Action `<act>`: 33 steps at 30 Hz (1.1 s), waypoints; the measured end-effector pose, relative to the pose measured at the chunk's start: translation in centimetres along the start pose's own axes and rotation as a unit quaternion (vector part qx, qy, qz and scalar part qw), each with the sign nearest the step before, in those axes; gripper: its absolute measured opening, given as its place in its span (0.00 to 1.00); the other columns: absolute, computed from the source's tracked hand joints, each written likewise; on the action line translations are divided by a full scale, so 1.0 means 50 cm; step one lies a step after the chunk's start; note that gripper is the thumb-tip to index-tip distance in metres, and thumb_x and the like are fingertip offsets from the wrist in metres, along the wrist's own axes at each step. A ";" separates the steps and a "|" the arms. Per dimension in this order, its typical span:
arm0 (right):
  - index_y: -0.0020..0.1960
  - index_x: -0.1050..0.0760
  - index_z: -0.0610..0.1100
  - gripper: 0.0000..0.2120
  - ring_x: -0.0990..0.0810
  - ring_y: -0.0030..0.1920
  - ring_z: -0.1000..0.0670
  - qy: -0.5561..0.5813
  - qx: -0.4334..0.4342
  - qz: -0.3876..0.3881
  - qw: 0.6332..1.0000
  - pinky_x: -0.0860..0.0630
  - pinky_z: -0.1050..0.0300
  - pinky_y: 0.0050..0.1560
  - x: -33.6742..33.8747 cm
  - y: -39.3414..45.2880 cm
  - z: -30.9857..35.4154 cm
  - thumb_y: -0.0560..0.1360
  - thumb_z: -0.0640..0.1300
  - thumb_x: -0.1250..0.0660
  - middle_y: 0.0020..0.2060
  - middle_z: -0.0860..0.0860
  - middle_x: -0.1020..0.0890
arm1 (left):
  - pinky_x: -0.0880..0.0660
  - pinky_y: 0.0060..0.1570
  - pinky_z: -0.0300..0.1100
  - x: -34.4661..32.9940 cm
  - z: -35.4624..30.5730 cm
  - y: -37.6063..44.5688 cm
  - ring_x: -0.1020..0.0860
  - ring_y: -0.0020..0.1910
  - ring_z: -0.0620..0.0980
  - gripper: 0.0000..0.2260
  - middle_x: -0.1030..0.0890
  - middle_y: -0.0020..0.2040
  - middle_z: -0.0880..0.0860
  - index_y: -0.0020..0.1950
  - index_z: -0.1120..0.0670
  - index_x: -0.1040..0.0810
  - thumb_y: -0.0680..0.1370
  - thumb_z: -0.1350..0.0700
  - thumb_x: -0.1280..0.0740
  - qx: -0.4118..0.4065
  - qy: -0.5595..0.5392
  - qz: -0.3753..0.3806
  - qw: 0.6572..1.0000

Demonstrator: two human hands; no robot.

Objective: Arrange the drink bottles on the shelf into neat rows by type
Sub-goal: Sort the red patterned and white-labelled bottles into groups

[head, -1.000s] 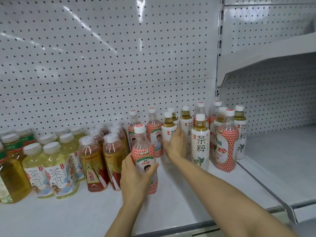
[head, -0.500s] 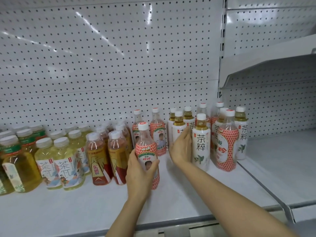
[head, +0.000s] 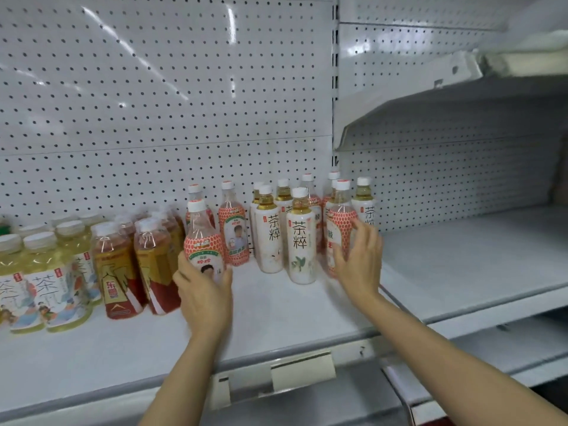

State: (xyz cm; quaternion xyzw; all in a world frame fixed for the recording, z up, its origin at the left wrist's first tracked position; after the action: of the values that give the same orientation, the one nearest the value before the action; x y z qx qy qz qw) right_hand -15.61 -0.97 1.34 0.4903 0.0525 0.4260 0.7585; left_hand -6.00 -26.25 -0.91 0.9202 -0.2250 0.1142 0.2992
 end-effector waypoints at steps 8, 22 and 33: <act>0.64 0.37 0.42 0.42 0.24 0.57 0.45 0.110 -0.182 0.165 0.963 0.22 0.44 0.53 -0.052 0.022 -0.097 0.60 0.56 0.20 0.58 0.47 0.28 | 0.26 0.53 0.57 0.015 0.017 -0.006 0.27 0.62 0.63 0.36 0.29 0.67 0.62 0.73 0.61 0.38 0.73 0.50 0.24 0.013 -0.017 0.013 1.000; 0.62 0.37 0.43 0.40 0.21 0.51 0.44 0.066 -0.175 0.179 0.966 0.24 0.52 0.44 0.003 -0.052 -0.023 0.61 0.62 0.24 0.56 0.46 0.23 | 0.22 0.52 0.50 0.060 0.017 -0.012 0.22 0.55 0.50 0.27 0.23 0.58 0.49 0.63 0.49 0.31 0.69 0.46 0.23 0.022 -0.034 0.068 0.997; 0.65 0.38 0.40 0.44 0.31 0.63 0.44 0.005 -0.130 0.223 0.966 0.26 0.49 0.57 -0.069 -0.131 0.171 0.63 0.66 0.28 0.63 0.43 0.31 | 0.21 0.55 0.51 0.059 0.019 -0.017 0.22 0.57 0.51 0.29 0.23 0.60 0.50 0.65 0.49 0.33 0.69 0.46 0.23 0.016 -0.042 0.067 0.997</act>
State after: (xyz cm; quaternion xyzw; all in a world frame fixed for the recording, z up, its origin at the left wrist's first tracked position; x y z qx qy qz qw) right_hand -9.65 -10.35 -0.59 0.3841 -0.1103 0.5904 0.7012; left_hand -2.94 -27.22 -1.05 0.9116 -0.2967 0.0992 0.2668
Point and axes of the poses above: each hand's wrist, its own y-axis towards the middle knuckle, its own x-axis out of the back of the hand, z = x × y, the point moved 2 cm from there along y, towards the middle knuckle
